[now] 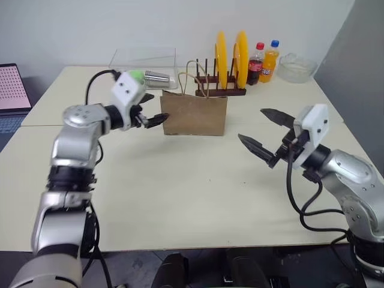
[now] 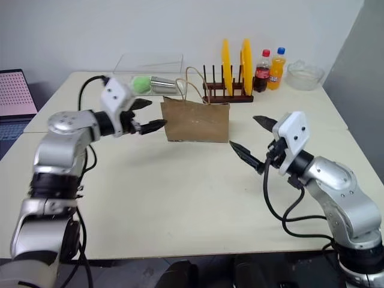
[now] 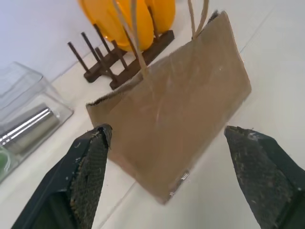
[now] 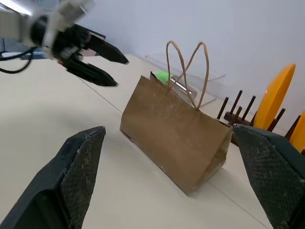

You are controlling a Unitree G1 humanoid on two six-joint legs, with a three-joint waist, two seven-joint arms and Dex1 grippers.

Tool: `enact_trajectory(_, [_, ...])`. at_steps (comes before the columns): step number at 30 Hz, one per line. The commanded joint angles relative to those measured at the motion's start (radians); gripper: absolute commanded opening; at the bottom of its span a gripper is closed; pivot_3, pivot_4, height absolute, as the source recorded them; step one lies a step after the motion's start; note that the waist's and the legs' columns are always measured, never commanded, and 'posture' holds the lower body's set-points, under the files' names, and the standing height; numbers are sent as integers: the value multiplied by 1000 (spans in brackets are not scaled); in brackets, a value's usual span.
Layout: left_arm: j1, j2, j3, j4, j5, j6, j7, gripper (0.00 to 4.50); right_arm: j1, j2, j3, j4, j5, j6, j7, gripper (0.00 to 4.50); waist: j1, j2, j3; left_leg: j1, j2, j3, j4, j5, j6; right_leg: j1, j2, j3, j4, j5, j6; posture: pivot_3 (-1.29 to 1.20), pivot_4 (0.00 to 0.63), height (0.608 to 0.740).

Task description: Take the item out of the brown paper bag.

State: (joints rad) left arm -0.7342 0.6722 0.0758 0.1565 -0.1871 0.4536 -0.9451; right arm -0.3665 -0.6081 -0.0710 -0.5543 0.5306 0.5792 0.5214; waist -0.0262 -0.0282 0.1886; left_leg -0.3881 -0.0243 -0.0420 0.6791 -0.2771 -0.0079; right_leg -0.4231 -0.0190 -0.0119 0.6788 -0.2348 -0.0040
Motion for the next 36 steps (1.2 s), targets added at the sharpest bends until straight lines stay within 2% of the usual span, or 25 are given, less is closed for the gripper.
enact_trajectory(1, [125, 6, 85, -283, -135, 96, 6, 4013, -114, 30, 33, 99, -26, -7, 3, 4324, -2, 0, 0, 0, 0, 0, 0, 0, 0, 0, 0, 0, 0, 0, 0, 0, 150, 740])
enact_trajectory(3, [216, -10, 112, -406, -175, 150, 55, 4019, -195, 42, 61, 211, -69, -28, 13, 3891, -1, 0, 0, 2, 0, 0, 0, 0, 0, 1, 0, 1, 0, 0, 0, 0, 150, 740])
enact_trajectory(6, [321, -37, 131, -540, -214, 206, 126, 4019, -315, 65, 103, 384, -133, -69, 39, 2910, 0, 0, 0, 4, 0, 1, 0, 0, 0, 2, 0, 1, 0, 0, 0, 0, 150, 740])
enact_trajectory(10, [423, -92, 155, -674, -262, 267, 233, 4019, -531, 125, 160, 730, -249, -183, 66, 1422, 0, 0, 0, 4, 0, 2, -1, 0, 0, 3, 0, 1, 0, 0, 0, 0, 150, 740])
enact_trajectory(13, [464, -98, 189, -734, -298, 292, 274, 4019, -684, 158, 206, 1028, -355, -328, 96, 276, -1, 0, 0, 5, 0, 2, -1, 0, 0, 2, 0, 2, 0, 0, -1, 0, 150, 740])
enact_trajectory(14, [476, -93, 199, -752, -310, 296, 280, 4019, -729, 168, 215, 1121, -383, -375, 102, 61, -1, 0, 0, 5, 0, 2, -2, 0, 0, 2, 0, 2, 0, 0, -1, 0, 150, 740])
enact_trajectory(20, [550, -61, 272, -836, -382, 281, 277, 4019, -1004, 252, 305, 1654, -587, -637, 67, 61, -4, 0, 0, 5, 0, 4, -2, 0, 0, 2, 0, 3, -1, 0, -1, 0, 150, 740])
enact_trajectory(24, [581, -26, 268, -851, -393, 259, 264, 4019, -1101, 312, 336, 1837, -692, -681, -19, 61, -4, 0, 0, 5, 0, 3, -3, 0, 0, 2, 0, 3, -1, 0, -3, 0, 150, 740])
enact_trajectory(27, [599, -11, 242, -852, -377, 232, 270, 4019, -1127, 342, 362, 1894, -765, -684, -64, 61, -4, 0, 0, 5, 0, 3, -3, 0, -1, 2, 0, 2, 0, -1, -5, 0, 150, 740])
enact_trajectory(31, [643, 5, 216, -857, -347, 193, 267, 4019, -1119, 368, 390, 1917, -840, -701, -32, 61, -3, 1, 1, 4, 0, 3, -3, 0, -1, 2, 0, 2, 0, -2, -5, 0, 150, 740])
enact_trajectory(34, [678, 25, 205, -855, -320, 159, 260, 4019, -1109, 373, 399, 1918, -874, -730, 20, 61, -4, 1, 1, 5, 0, 3, -3, 0, -1, 1, 0, 2, 0, -2, -6, 0, 150, 740])
enact_trajectory(36, [699, 40, 212, -855, -317, 147, 250, 4019, -1099, 363, 403, 1913, -883, -769, 115, 61, -4, 1, 1, 5, 0, 2, -4, 0, -1, 1, 0, 2, 0, -2, -6, 0, 150, 740])
